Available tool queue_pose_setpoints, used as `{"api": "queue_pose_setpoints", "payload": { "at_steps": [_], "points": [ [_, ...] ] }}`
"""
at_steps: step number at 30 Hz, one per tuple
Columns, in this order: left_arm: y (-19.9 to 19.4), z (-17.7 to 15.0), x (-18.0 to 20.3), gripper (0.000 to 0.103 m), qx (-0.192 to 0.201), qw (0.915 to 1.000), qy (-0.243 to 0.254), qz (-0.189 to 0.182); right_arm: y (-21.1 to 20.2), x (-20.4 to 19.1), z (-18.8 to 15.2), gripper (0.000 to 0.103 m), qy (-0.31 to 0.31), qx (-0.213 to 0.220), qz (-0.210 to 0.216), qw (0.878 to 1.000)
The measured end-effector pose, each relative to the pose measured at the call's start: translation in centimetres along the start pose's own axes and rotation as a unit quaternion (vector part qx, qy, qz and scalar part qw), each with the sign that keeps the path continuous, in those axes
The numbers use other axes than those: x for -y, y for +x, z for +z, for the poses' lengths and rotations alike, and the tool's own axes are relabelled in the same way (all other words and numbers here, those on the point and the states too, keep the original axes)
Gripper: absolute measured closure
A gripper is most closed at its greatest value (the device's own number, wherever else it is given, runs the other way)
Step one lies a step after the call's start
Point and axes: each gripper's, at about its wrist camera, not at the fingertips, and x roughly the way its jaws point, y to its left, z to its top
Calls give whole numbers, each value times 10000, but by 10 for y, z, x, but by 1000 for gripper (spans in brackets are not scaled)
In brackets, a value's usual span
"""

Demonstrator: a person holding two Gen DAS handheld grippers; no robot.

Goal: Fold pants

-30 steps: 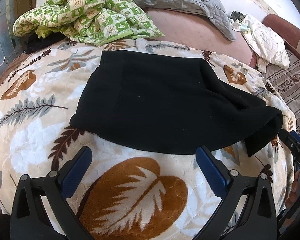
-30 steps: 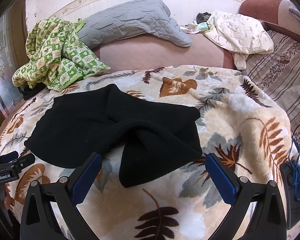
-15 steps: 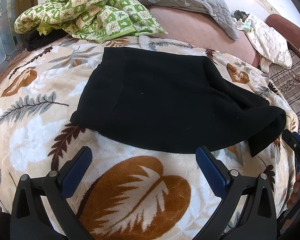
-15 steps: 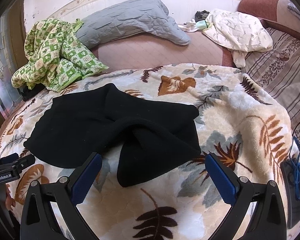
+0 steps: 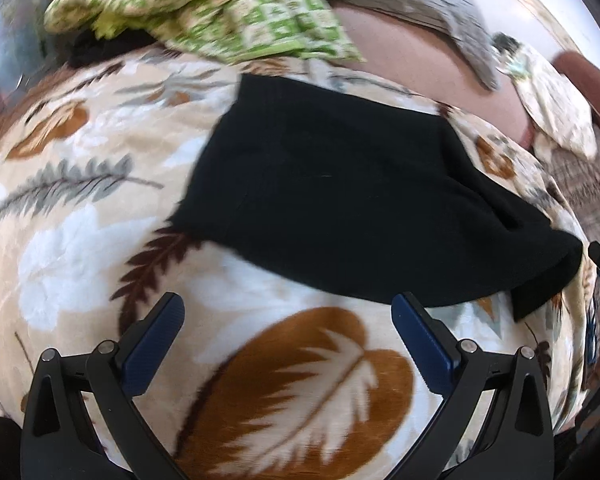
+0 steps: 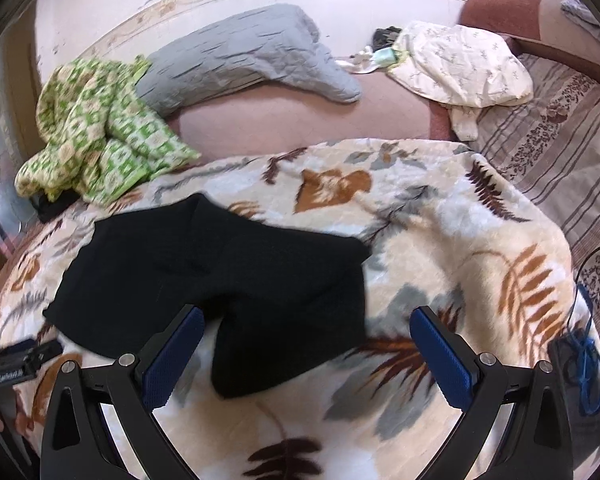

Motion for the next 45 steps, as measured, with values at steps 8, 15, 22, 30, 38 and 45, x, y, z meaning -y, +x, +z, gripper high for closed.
{"api": "queue_pose_setpoints", "payload": {
  "at_steps": [8, 15, 22, 30, 38, 45],
  "points": [
    [22, 3, -15, 0, -225, 9990, -383, 92, 80, 40, 33, 1, 468, -682, 157, 9965],
    [34, 15, -10, 0, -197, 9995, -186, 178, 134, 32, 53, 94, 56, -794, 445, 9958],
    [44, 26, -1, 0, -161, 9995, -161, 221, 169, 32, 94, 91, -312, -278, -457, 9981],
    [51, 30, 4, 0, -144, 9997, -39, 210, 149, 69, 71, 16, 391, -675, -122, 9969],
    [53, 33, 3, 0, -232, 9996, -133, 131, 141, 52, 16, 17, 140, -1605, 523, 9855],
    [50, 31, 2, 0, -275, 9996, -88, 12, 68, 46, 27, 100, -124, -524, 387, 9978]
  ]
}}
